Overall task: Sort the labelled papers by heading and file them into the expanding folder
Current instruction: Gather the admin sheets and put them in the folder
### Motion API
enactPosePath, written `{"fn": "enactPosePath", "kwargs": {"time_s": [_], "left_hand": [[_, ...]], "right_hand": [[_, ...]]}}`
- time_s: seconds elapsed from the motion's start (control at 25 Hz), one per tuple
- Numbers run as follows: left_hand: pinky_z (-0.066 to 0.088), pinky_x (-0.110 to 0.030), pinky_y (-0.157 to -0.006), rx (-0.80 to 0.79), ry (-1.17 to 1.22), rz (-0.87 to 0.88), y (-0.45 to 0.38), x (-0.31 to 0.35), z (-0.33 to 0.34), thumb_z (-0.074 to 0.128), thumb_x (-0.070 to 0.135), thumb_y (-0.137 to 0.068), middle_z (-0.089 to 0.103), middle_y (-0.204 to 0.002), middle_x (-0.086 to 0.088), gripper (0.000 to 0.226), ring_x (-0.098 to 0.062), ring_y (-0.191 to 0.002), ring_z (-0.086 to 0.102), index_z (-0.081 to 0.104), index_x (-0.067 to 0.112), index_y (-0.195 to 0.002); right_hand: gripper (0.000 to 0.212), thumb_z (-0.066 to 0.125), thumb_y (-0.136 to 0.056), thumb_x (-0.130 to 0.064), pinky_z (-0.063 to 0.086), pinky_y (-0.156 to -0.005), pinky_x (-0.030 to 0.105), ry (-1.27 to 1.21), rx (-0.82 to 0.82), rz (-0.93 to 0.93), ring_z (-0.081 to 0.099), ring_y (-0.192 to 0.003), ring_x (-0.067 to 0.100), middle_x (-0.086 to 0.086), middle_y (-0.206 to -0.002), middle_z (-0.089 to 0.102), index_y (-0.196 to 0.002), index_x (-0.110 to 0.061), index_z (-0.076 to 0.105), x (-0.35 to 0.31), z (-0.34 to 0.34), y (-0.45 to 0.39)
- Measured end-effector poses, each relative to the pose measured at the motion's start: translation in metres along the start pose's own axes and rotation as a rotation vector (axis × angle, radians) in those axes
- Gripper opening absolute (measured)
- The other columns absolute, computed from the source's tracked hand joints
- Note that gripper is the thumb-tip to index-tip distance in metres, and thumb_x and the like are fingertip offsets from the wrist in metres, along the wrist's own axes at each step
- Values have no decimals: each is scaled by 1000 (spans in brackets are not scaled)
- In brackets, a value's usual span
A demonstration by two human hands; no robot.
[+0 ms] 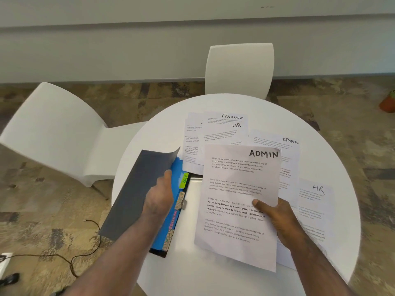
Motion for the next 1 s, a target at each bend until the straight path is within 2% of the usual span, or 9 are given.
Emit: {"fn": "enactPosePath", "kwargs": {"time_s": [0.12,0.24,0.32,0.4,0.48,0.64,0.72,0.88,1.0], "left_hand": [[49,-39,-66,-2,-4,7,-4,-7,-27,37,-1,-93,57,-117,-10,35,-35,-86,66,51,11,-123],[52,-38,-78,18,-22,-58,-13,-16,-47,39,4,-96,58,-121,-10,32,-33,-97,66,57,8,-123],[52,-40,-80,63,25,-80,-13,-19,-56,47,20,-96,59,-123,-9,32,-32,-100,66,57,9,-125],[53,-38,-78,59,-6,-73,-13,-21,-58,57,48,-91,59,-123,-4,51,-28,-100,66,55,11,-126],[53,-36,-76,13,-65,-65,-12,-22,-57,64,61,-82,55,-125,0,69,-24,-100,66,50,14,-129],[47,-32,-63,33,-95,-56,-10,-20,-54,64,22,-87,51,-127,-3,46,-24,-90,68,48,12,-129],[43,-30,-59,50,-27,-51,-10,-19,-53,60,7,-84,52,-124,-4,44,-26,-85,67,49,11,-127],[56,-40,-75,35,120,6,-12,-20,-52,52,5,-88,53,-124,-2,52,-28,-92,64,45,16,-138],[57,-37,-82,10,147,60,-14,-22,-50,52,10,-92,53,-130,0,58,-23,-98,63,36,19,-148]], "right_hand": [[27,74,-83,-7,56,-88,44,-3,-30,14,75,-94,25,5,-100,78,-109,-12,72,-4,9,0],[30,74,-83,-7,55,-90,43,-15,-56,6,74,-97,24,4,-104,78,-112,-13,71,-12,15,0],[29,74,-83,-7,55,-88,40,-25,-67,-4,74,-98,22,3,-106,77,-111,-15,71,-19,18,1],[28,74,-83,-7,54,-89,40,-32,-71,-9,73,-98,23,3,-106,77,-110,-14,71,-25,20,1],[28,74,-83,-6,54,-91,42,-36,-76,-3,73,-99,24,4,-106,77,-110,-14,71,-29,22,1],[27,74,-83,-7,55,-90,40,-10,-91,-9,74,-97,20,0,-104,78,-108,-17,72,-38,33,2],[24,74,-84,-7,55,-87,37,-10,-100,-16,74,-96,18,-1,-103,78,-105,-19,72,-41,44,2],[19,73,-85,-8,55,-76,28,52,-36,-53,74,-88,14,-5,-97,78,-97,-23,72,-43,78,-2],[25,71,-86,-9,51,-71,20,180,20,-117,71,-87,13,-6,-97,74,-111,-14,72,-44,106,-4]]}}
Point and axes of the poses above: each hand's wrist, its own y-axis away from the middle knuckle, its own z-axis out of the palm, x = y × z, the point moved 3 cm from there along -y, towards the middle knuckle
